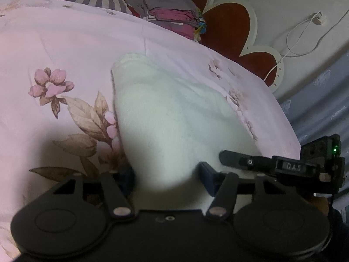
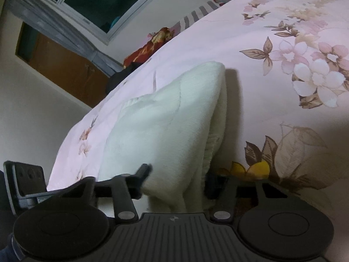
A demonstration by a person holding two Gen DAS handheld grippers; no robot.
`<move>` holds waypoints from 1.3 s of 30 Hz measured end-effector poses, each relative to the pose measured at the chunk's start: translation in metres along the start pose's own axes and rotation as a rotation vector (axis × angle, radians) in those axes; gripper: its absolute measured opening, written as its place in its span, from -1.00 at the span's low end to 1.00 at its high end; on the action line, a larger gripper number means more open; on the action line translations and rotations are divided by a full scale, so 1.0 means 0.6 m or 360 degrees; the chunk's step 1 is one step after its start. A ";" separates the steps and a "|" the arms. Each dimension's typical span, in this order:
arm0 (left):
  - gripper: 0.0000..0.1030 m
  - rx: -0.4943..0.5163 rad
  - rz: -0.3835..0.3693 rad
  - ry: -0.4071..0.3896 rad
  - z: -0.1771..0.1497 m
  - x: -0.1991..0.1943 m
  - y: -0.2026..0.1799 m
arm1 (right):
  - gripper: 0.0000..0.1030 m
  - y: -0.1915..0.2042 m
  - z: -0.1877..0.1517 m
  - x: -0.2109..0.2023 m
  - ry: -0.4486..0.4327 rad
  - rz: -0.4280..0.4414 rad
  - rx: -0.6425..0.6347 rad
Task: Fold small clothes
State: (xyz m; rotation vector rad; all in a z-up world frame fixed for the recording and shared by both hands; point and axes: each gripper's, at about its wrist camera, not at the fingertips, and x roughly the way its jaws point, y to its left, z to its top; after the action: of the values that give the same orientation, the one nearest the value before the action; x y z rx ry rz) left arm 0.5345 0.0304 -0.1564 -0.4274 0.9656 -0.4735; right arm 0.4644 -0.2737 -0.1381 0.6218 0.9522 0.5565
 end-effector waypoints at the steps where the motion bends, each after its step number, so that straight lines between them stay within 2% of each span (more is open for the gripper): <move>1: 0.01 0.0003 0.0000 -0.0005 0.000 -0.001 0.000 | -0.17 0.001 -0.001 0.000 -0.0002 -0.0003 -0.0002; 5: -0.22 0.0035 -0.0003 -0.0019 -0.002 -0.008 0.000 | -0.25 0.022 -0.006 0.004 -0.0015 -0.0066 -0.0087; 14: -0.42 0.0085 0.0007 -0.0036 0.008 -0.039 -0.011 | -0.34 0.087 -0.026 0.007 -0.0074 -0.0219 -0.0368; 17: -0.43 0.0144 0.0040 -0.0059 0.008 -0.066 -0.017 | -0.35 0.109 -0.024 0.006 -0.0087 -0.0169 -0.0368; 21: -0.43 0.0151 0.0093 -0.0102 0.002 -0.129 0.002 | -0.35 0.173 -0.037 0.022 -0.0073 -0.0091 -0.0443; 27: -0.43 0.0166 0.0231 -0.0148 -0.008 -0.251 0.068 | -0.35 0.282 -0.079 0.088 -0.0052 0.0030 -0.0465; 31: -0.43 0.0189 0.0313 -0.0120 -0.022 -0.314 0.128 | -0.35 0.355 -0.120 0.144 -0.0016 0.0036 -0.0445; 36: -0.42 -0.0010 0.0326 -0.0150 -0.053 -0.383 0.225 | -0.35 0.415 -0.164 0.220 0.0085 0.0104 -0.0427; 39: -0.26 -0.0162 0.0304 -0.0174 -0.078 -0.393 0.279 | -0.35 0.416 -0.176 0.262 0.0142 0.0085 -0.0398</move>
State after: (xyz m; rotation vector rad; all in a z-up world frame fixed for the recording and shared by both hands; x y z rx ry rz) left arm 0.4122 0.2929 -0.1118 -0.4434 0.9168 -0.2263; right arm 0.4060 0.0313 -0.0986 0.4011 0.9334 0.7431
